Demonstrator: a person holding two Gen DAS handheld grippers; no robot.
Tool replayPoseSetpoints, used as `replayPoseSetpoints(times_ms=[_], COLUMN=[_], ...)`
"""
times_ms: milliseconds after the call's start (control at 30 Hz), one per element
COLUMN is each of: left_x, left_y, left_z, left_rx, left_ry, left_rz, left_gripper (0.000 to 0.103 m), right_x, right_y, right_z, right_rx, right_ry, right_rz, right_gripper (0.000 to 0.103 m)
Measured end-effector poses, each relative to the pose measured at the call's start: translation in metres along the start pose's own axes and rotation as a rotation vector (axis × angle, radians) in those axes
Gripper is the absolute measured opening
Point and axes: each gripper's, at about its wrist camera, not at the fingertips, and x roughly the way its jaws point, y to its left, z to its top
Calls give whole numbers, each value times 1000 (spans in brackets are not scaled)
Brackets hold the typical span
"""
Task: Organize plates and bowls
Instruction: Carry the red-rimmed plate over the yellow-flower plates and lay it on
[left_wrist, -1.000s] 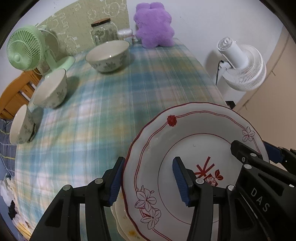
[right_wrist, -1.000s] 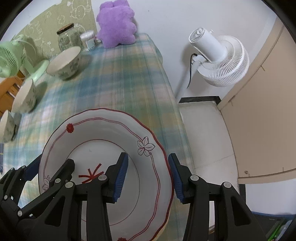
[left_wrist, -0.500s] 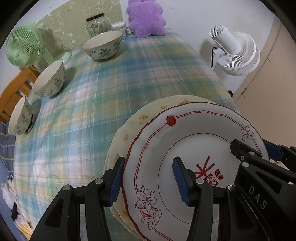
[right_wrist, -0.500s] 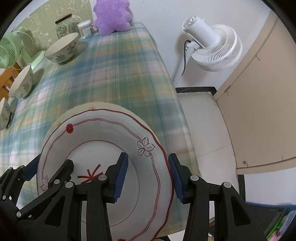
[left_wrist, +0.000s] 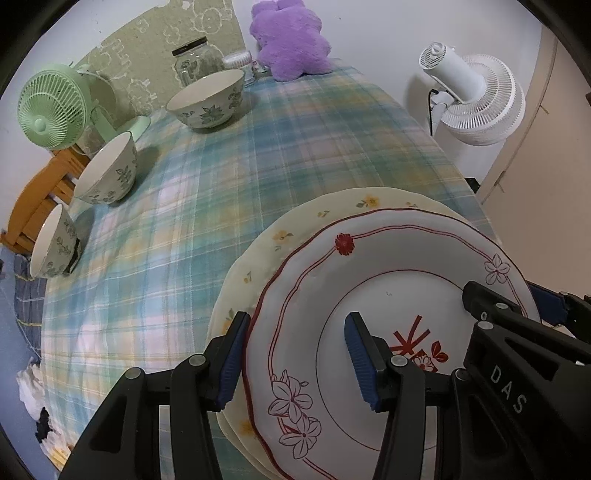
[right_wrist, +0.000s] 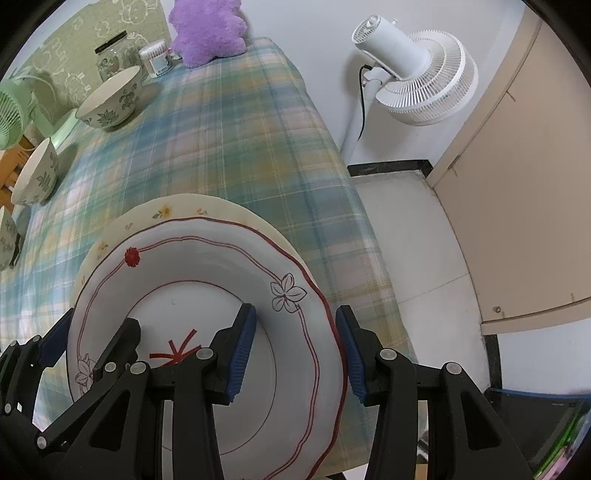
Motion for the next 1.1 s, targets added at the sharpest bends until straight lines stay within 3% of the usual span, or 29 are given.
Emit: replayPoseSetpoints(times_ms=[400, 500, 1100], left_x=[1, 1, 3], left_y=[-3, -4, -8], left_z=[-1, -1, -2], left_rx=[22, 28, 71], left_ry=[-9, -8, -10], left_rz=[25, 32, 65], left_gripper=[53, 53, 54], right_x=[-5, -6, -6], right_y=[-7, -8, -1], right_z=[-7, -8, -6], right_rx=[-21, -24, -27], right_ry=[21, 21, 26], right_rz=[52, 35, -7], right_gripper=[46, 38, 38])
